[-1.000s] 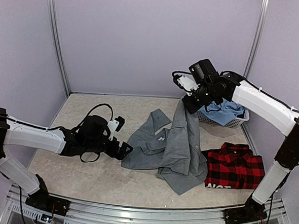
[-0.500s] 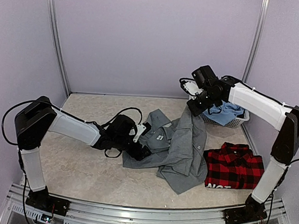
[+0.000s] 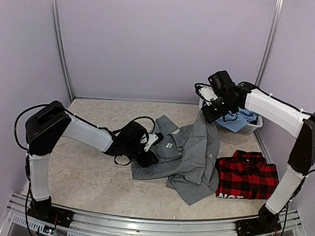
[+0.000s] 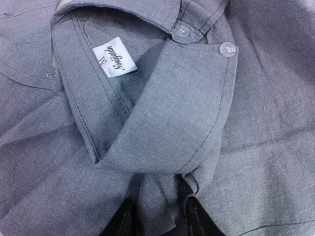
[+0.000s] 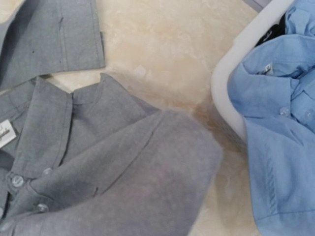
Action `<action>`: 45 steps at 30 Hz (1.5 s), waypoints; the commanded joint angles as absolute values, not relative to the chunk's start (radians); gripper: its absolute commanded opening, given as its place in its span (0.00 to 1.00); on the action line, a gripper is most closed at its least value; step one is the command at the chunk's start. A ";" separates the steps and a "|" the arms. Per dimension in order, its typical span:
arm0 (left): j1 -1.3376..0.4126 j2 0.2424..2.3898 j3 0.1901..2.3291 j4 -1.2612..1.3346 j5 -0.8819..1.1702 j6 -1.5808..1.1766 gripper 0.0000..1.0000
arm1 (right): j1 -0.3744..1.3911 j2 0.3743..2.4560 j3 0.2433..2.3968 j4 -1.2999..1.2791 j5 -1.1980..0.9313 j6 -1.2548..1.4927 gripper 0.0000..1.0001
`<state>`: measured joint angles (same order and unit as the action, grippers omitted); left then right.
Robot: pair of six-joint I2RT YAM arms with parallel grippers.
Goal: Fold and stack the long sleeve shirts
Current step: Pick up the crumpled shirt from the center of the board.
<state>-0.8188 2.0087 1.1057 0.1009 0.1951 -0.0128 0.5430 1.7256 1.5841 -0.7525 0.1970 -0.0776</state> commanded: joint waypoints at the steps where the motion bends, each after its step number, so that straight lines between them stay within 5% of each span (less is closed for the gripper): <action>1: -0.828 2.018 1.117 0.094 0.189 -0.002 0.27 | 0.530 1.700 1.573 -0.728 0.178 -0.062 0.00; 9: -0.828 1.927 1.094 0.098 0.258 -0.036 0.02 | 0.506 1.714 1.537 -0.686 0.122 -0.040 0.00; 16: -0.815 1.830 1.051 0.117 0.280 -0.128 0.00 | 0.494 1.784 1.568 -0.665 0.112 -0.030 0.03; 19: -0.792 1.793 1.032 0.137 0.298 -0.209 0.00 | 0.494 1.792 1.567 -0.636 0.102 -0.026 0.12; 23: -0.766 1.732 0.987 0.171 0.304 -0.291 0.00 | 0.494 1.797 1.575 -0.620 0.086 -0.019 0.45; 30: -0.682 1.597 0.930 0.180 0.309 -0.395 0.00 | 0.494 1.738 1.540 -0.600 0.058 -0.003 0.79; 45: -0.571 1.441 0.900 0.178 0.328 -0.555 0.00 | 0.540 1.385 1.205 -0.458 -0.064 0.149 0.95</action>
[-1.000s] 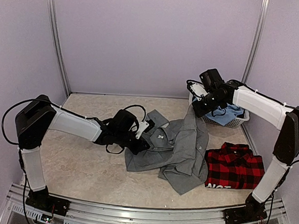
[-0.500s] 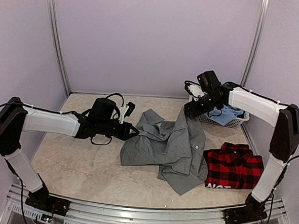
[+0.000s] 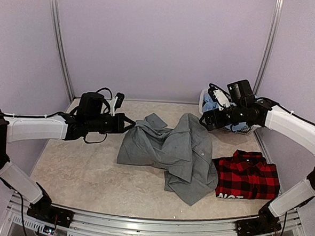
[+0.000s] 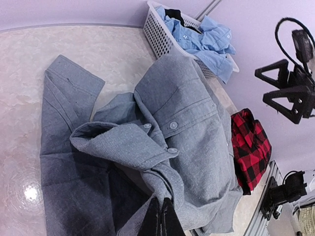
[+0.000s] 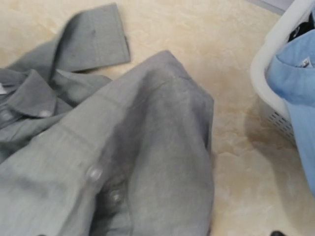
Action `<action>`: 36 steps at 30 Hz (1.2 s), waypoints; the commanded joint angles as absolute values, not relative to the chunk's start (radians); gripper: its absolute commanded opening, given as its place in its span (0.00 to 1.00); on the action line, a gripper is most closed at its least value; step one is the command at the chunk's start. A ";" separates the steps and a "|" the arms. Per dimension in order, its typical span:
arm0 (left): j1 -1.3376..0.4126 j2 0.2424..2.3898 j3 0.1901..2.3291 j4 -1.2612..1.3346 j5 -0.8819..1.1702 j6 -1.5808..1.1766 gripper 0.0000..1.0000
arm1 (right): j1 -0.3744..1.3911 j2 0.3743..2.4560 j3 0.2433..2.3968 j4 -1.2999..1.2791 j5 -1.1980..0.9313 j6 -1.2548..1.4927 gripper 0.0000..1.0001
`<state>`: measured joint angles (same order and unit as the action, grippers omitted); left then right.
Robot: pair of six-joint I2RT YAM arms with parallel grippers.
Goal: Fold and stack the long sleeve shirts
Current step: Pick up the crumpled shirt from the center of the board.
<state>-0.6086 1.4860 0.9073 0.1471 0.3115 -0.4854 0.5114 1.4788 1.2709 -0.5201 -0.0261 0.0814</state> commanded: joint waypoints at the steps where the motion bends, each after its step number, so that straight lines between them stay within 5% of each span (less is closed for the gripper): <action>1: -0.560 1.433 0.903 0.178 0.324 -0.570 0.00 | 0.558 1.365 1.181 -0.450 -0.069 0.160 0.95; 14: -0.426 1.414 0.961 0.145 0.302 -0.618 0.00 | 0.829 1.340 0.850 -0.336 -0.068 0.340 0.90; 22: -0.353 1.391 0.989 0.087 0.260 -0.587 0.00 | 1.009 1.443 0.824 -0.332 -0.054 0.364 0.87; 36: -0.305 1.365 0.971 0.015 0.160 -0.515 0.00 | 1.148 1.495 0.782 -0.477 0.026 0.459 0.66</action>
<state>-0.3176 1.4055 0.9676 0.0174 0.1932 -0.5446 1.1194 1.5082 0.8066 -0.3954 -0.0254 0.3988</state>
